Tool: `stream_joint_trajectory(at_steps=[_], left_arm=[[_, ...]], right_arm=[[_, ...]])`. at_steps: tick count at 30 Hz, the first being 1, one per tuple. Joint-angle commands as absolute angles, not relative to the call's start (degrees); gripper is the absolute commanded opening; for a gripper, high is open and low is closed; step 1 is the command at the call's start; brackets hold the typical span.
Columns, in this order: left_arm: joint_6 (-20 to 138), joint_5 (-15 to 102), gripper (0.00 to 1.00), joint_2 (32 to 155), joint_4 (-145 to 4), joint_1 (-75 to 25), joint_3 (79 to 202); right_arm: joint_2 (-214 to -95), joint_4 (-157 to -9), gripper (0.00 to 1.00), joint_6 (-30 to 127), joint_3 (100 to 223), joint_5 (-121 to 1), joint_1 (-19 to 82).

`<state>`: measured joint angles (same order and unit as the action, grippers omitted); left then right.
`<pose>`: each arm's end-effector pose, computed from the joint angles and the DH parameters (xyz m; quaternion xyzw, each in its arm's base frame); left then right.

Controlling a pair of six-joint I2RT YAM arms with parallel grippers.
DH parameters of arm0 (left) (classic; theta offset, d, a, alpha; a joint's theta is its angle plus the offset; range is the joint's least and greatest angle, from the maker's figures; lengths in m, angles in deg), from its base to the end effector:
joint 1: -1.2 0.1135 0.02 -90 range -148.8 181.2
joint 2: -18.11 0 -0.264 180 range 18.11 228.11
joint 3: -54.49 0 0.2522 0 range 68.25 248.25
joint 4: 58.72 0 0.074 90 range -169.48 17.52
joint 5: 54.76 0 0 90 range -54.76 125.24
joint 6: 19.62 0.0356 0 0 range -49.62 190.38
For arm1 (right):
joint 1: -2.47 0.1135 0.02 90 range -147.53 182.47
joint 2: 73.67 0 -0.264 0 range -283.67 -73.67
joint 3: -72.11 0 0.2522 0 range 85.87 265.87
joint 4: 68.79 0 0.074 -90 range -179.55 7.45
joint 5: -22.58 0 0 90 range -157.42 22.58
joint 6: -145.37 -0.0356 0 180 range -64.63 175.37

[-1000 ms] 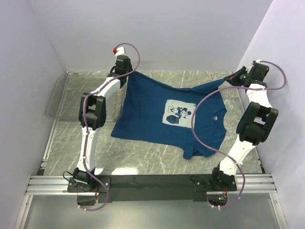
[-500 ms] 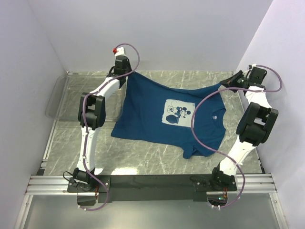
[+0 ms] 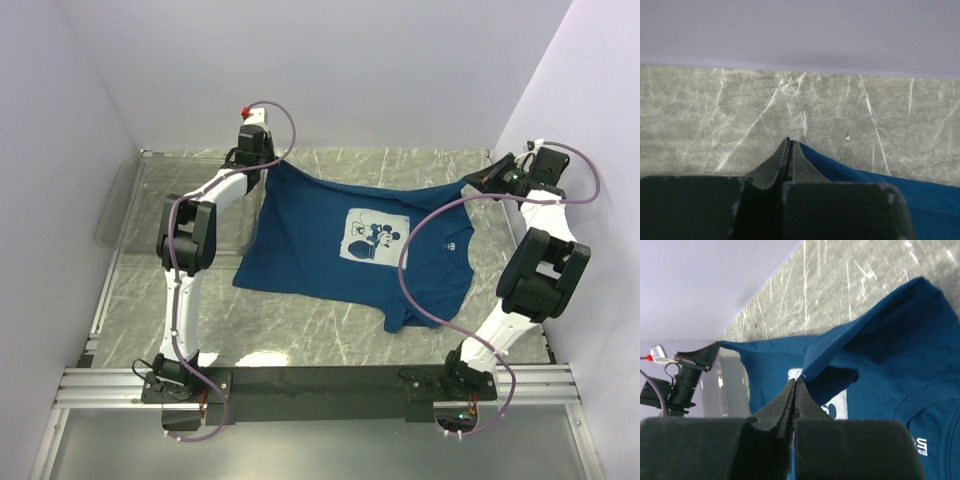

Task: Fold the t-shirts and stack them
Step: Fold the tshirt

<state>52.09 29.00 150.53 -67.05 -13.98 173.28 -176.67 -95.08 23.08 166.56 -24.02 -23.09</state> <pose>0.5266 -0.1389 0.2081 -0.0529 0.8265 -0.1177 0.5480 0.3811 -0.1552 0.2762 0.2485 0.8036 0.3524 0.4102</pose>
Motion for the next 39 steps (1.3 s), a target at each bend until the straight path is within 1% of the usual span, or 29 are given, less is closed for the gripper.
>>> stream_joint_trajectory(at_steps=[1,5,13,23,27,32,39], left_arm=[[55.52,31.89,0.0,145.46,-63.26,-13.75,172.58],[57.19,31.9,0.0,144.23,-63.43,-13.66,170.21],[58.25,36.29,0.0,140.63,-63.61,-13.83,165.55],[59.74,35.41,0.0,137.56,-64.84,-14.01,162.38],[60.71,33.83,0.0,136.06,-65.37,-14.01,161.33],[60.97,33.92,0.0,133.69,-64.31,-14.01,158.69],[61.67,33.57,0.0,131.84,-64.49,-14.01,155.97]], right_arm=[[-173.95,-93.27,0.0,24.08,165.59,-22.07,-23.55],[-173.25,-93.36,0.0,24.52,164.71,-21.63,-23.72],[-173.25,-93.45,0.0,24.88,164.01,-21.45,-23.99],[-172.2,-93.27,0.0,24.61,163.57,-20.31,-25.3],[-171.49,-93.01,0.0,24.52,163.13,-17.33,-27.15],[-170.87,-94.32,0.0,25.93,162.16,-14.51,-28.47],[-169.21,-97.66,0.0,28.21,161.02,-13.54,-29.61]])
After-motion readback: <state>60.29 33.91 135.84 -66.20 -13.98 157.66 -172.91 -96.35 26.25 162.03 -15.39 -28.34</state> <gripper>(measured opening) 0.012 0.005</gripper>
